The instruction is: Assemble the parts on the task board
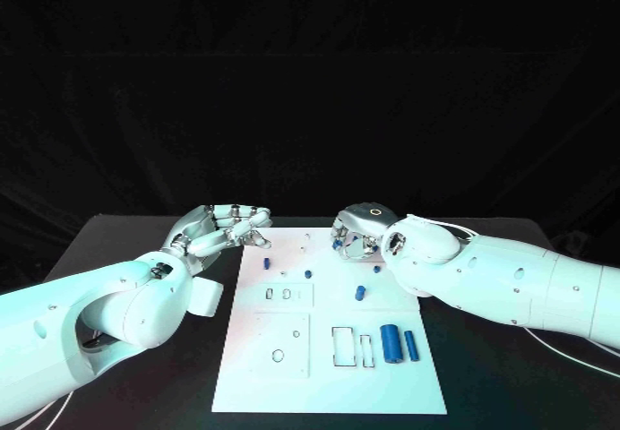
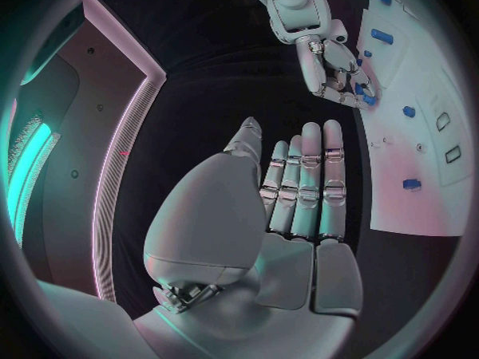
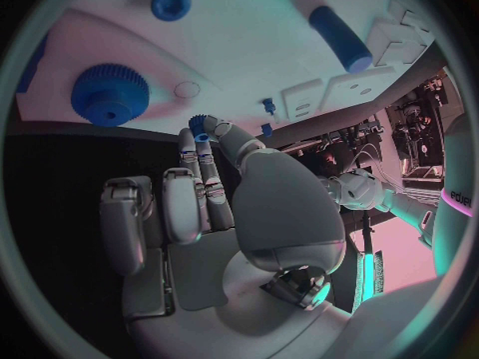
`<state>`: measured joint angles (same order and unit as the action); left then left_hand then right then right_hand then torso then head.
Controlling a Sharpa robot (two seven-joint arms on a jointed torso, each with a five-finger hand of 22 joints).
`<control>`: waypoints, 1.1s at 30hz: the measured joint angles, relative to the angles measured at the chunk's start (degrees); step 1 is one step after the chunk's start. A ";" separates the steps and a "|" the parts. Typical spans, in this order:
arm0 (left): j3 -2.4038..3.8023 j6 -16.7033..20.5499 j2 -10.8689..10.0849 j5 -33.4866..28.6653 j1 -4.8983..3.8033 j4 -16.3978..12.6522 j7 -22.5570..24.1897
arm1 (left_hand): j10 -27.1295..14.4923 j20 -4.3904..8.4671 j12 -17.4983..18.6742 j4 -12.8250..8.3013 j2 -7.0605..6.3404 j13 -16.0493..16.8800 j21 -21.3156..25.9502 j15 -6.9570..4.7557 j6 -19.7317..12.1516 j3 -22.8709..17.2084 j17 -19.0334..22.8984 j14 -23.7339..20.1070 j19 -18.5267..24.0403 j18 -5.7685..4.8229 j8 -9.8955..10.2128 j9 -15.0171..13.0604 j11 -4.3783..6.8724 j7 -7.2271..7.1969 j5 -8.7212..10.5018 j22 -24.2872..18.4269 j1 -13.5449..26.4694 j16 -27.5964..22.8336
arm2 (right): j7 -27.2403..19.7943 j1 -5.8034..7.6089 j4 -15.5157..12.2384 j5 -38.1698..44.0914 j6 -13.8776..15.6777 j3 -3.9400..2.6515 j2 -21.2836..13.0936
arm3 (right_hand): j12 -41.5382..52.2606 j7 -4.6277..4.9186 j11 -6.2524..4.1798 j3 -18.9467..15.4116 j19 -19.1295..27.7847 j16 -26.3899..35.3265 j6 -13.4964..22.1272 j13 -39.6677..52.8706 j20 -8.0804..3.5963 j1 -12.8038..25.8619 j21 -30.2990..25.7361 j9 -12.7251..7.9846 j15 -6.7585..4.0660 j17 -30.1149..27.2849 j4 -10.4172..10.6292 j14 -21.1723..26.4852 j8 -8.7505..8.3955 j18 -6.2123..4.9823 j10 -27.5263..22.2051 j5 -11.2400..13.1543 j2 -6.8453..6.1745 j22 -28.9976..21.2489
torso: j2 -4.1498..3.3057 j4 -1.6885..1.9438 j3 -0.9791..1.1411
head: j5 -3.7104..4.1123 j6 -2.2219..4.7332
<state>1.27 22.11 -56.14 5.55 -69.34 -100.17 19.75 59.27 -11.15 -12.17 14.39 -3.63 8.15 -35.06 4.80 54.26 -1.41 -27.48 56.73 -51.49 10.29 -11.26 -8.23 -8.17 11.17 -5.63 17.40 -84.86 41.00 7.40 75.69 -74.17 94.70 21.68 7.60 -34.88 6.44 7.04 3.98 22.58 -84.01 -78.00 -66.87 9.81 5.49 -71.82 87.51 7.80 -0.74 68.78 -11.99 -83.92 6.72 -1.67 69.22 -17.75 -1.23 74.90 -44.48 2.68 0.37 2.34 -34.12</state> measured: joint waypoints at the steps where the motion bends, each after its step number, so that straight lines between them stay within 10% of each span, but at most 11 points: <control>1: 0.00 0.00 0.00 -0.01 0.00 0.00 -0.01 | 0.00 0.00 0.00 0.00 0.00 0.00 0.00 0.00 0.00 0.00 0.00 0.00 0.00 0.00 0.00 0.00 0.00 0.00 0.00 0.00 0.00 0.00 | 0.00 0.02 0.12 -0.07 0.79 0.00 0.17 | -0.02 0.00 0.00 0.00 0.00 0.00 0.00 0.00 0.00 0.00 0.00 0.03 0.00 0.00 0.00 0.00 0.00 0.00 0.00 -0.13 0.00 0.00 | -0.03 0.01 0.00 | 0.01 0.03; 33: 0.00 0.00 0.12 -0.12 -0.11 -0.24 -0.11 | 0.00 0.00 0.00 0.00 0.00 0.03 0.00 0.00 0.00 0.00 0.02 0.00 0.00 0.00 0.00 -0.03 0.00 0.00 0.00 0.03 0.00 0.00 | -0.53 -0.88 9.98 -1.50 7.14 -0.05 9.34 | -0.59 0.11 0.00 0.04 0.00 0.00 0.15 0.00 0.01 -0.30 0.00 0.34 0.01 0.13 0.07 0.00 0.06 -0.01 0.00 -0.15 -0.30 0.03 | -0.62 0.67 -0.08 | -0.18 0.48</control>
<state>1.27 22.11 -56.02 5.43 -69.45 -100.42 19.64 59.27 -11.15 -12.17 14.39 -3.63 8.19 -35.06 4.80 54.27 -1.41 -27.47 56.73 -51.49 10.29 -11.26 -8.26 -8.17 11.17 -5.63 17.43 -84.86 41.00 6.87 74.81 -64.19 93.19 28.82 7.54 -25.53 5.85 7.14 3.98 22.62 -84.01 -78.00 -66.72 9.81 5.50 -72.12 87.51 8.14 -0.73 68.91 -11.92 -83.92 6.78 -1.69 69.21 -17.91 -1.53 74.93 -45.10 3.35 0.30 2.16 -33.64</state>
